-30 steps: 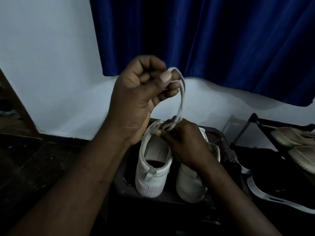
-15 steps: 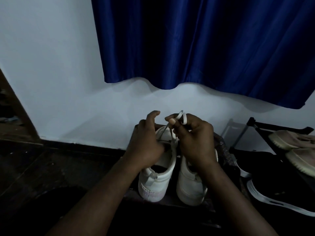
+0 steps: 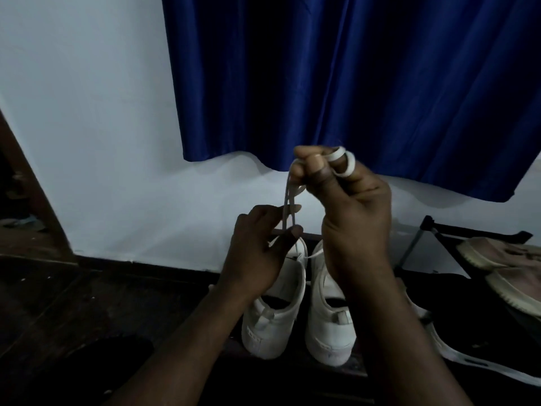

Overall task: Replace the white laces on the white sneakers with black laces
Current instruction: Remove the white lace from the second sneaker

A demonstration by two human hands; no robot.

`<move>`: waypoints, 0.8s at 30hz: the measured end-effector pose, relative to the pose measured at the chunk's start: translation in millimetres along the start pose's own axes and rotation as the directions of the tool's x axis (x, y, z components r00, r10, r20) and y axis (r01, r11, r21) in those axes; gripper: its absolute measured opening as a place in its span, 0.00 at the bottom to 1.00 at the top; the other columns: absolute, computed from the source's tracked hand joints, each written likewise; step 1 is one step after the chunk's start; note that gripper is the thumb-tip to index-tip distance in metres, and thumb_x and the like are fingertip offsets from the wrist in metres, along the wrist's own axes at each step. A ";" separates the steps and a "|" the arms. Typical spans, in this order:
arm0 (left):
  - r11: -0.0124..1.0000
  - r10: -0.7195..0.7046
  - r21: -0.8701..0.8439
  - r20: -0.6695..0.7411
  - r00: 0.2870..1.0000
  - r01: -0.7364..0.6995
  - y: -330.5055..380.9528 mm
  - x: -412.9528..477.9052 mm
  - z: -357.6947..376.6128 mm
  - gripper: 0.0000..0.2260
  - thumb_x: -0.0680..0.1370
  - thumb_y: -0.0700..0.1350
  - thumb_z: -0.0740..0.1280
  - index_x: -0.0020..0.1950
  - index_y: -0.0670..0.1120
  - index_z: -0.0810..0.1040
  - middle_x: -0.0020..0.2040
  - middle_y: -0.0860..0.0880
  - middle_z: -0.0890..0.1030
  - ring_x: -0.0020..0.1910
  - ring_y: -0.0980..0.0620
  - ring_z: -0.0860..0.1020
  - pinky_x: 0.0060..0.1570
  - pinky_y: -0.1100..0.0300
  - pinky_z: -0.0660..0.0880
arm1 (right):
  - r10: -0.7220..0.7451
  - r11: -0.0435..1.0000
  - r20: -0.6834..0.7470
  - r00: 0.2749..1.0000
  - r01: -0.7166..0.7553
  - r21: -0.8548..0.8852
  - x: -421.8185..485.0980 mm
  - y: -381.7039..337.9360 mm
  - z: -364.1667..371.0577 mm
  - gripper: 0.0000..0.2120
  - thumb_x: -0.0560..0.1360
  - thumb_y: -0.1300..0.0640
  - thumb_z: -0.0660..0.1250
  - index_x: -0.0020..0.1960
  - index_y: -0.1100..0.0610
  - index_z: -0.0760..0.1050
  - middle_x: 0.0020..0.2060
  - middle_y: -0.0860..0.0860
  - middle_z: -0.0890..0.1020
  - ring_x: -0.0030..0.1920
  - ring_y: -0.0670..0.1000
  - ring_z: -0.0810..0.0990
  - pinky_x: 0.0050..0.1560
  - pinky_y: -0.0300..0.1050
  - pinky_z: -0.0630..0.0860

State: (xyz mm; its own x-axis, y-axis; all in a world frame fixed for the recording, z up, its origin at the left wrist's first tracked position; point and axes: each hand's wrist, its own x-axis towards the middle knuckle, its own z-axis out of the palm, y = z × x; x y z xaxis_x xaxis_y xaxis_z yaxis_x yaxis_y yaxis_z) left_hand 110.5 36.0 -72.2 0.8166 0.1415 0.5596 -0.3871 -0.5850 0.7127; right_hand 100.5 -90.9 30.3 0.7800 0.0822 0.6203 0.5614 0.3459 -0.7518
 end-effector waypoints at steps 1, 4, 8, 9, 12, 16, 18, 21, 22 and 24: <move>0.999 0.027 0.022 -0.011 1.000 -0.027 3.9 0.9 -0.7 0.13 0.80 0.62 0.61 0.64 0.67 0.77 0.56 0.63 0.75 0.56 0.65 0.72 0.54 0.59 0.72 | 0.024 1.000 0.012 1.000 -0.024 0.001 -2.5 -1.3 0.5 0.07 0.81 0.64 0.67 0.53 0.59 0.84 0.41 0.51 0.87 0.47 0.49 0.85 0.51 0.41 0.80; 0.999 0.006 0.038 0.069 0.998 -0.009 12.0 4.8 -2.6 0.09 0.81 0.61 0.60 0.49 0.78 0.74 0.48 0.63 0.76 0.50 0.64 0.76 0.46 0.64 0.70 | 0.013 1.000 0.069 0.998 -0.012 -0.024 -6.4 -5.8 1.8 0.08 0.80 0.64 0.68 0.54 0.57 0.84 0.44 0.51 0.88 0.48 0.50 0.86 0.52 0.41 0.80; 0.996 -0.052 0.078 0.005 0.999 0.051 7.7 10.0 -6.9 0.19 0.83 0.49 0.66 0.33 0.62 0.72 0.36 0.55 0.71 0.36 0.57 0.73 0.36 0.60 0.61 | 0.181 0.941 0.060 0.982 -0.155 -0.302 -6.3 15.7 -13.0 0.13 0.80 0.60 0.72 0.62 0.48 0.79 0.53 0.48 0.86 0.52 0.48 0.86 0.48 0.43 0.81; 0.994 -0.052 0.098 -0.040 0.998 0.056 6.0 10.9 -8.9 0.21 0.82 0.46 0.68 0.32 0.58 0.67 0.35 0.54 0.69 0.35 0.52 0.72 0.36 0.59 0.59 | 0.251 0.860 0.056 0.966 -0.196 -0.471 -8.0 27.2 -19.9 0.16 0.79 0.57 0.73 0.65 0.46 0.76 0.53 0.45 0.85 0.50 0.45 0.85 0.48 0.43 0.81; 0.972 -0.067 0.216 -0.123 0.990 0.092 0.0 14.1 -15.9 0.22 0.83 0.48 0.67 0.31 0.54 0.62 0.32 0.54 0.68 0.33 0.51 0.70 0.35 0.59 0.58 | 0.401 0.511 0.034 0.915 -0.193 -0.838 -20.8 57.3 -32.6 0.25 0.75 0.49 0.76 0.70 0.44 0.72 0.53 0.44 0.82 0.51 0.45 0.83 0.51 0.45 0.78; 0.960 -0.152 0.223 -0.079 0.985 0.167 -5.5 15.1 -22.0 0.14 0.84 0.53 0.63 0.42 0.50 0.81 0.33 0.58 0.77 0.34 0.58 0.75 0.36 0.67 0.66 | 0.405 0.180 0.073 0.911 -0.001 -0.984 -37.7 73.5 -33.3 0.16 0.74 0.51 0.71 0.60 0.48 0.74 0.53 0.49 0.83 0.53 0.56 0.82 0.44 0.47 0.70; 0.969 -0.234 0.076 -0.033 0.972 0.236 -3.0 15.4 -22.6 0.14 0.84 0.52 0.64 0.41 0.50 0.81 0.30 0.58 0.78 0.31 0.62 0.75 0.38 0.68 0.68 | 0.363 0.166 0.077 0.929 0.016 -0.986 -37.7 73.2 -33.1 0.07 0.73 0.53 0.70 0.50 0.49 0.74 0.48 0.50 0.82 0.50 0.57 0.81 0.41 0.47 0.66; 0.938 -0.313 -0.158 -0.003 0.950 0.309 12.2 16.1 -25.0 0.16 0.84 0.50 0.64 0.39 0.48 0.80 0.30 0.52 0.80 0.28 0.59 0.76 0.35 0.65 0.72 | 0.339 0.152 0.084 0.937 0.034 -0.988 -37.8 71.5 -29.9 0.05 0.73 0.52 0.71 0.44 0.50 0.76 0.44 0.50 0.83 0.48 0.56 0.81 0.41 0.46 0.64; 0.931 -0.309 -0.211 -0.028 0.951 0.297 20.9 17.1 -27.0 0.16 0.84 0.50 0.64 0.39 0.47 0.80 0.30 0.50 0.80 0.27 0.58 0.76 0.34 0.65 0.72 | 0.338 0.146 0.082 0.938 0.034 -0.989 -37.7 69.5 -27.8 0.04 0.74 0.52 0.71 0.44 0.50 0.77 0.44 0.50 0.84 0.48 0.55 0.82 0.40 0.45 0.64; 0.937 -0.254 -0.279 -0.125 0.959 0.212 40.8 20.9 -33.0 0.16 0.85 0.51 0.63 0.41 0.46 0.80 0.31 0.50 0.80 0.28 0.58 0.76 0.33 0.65 0.73 | 0.334 0.140 0.072 0.940 0.026 -0.990 -36.9 66.6 -25.3 0.03 0.74 0.51 0.71 0.45 0.49 0.78 0.43 0.50 0.84 0.46 0.55 0.81 0.39 0.44 0.62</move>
State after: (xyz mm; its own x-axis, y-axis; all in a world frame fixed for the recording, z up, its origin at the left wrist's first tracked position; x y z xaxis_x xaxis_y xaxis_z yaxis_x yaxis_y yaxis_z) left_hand 97.6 41.5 -17.4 0.8282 0.3841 0.4081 -0.3087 -0.2950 0.9043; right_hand 116.1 -94.6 -48.3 0.9009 0.2599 0.3476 0.3722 -0.8747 -0.3104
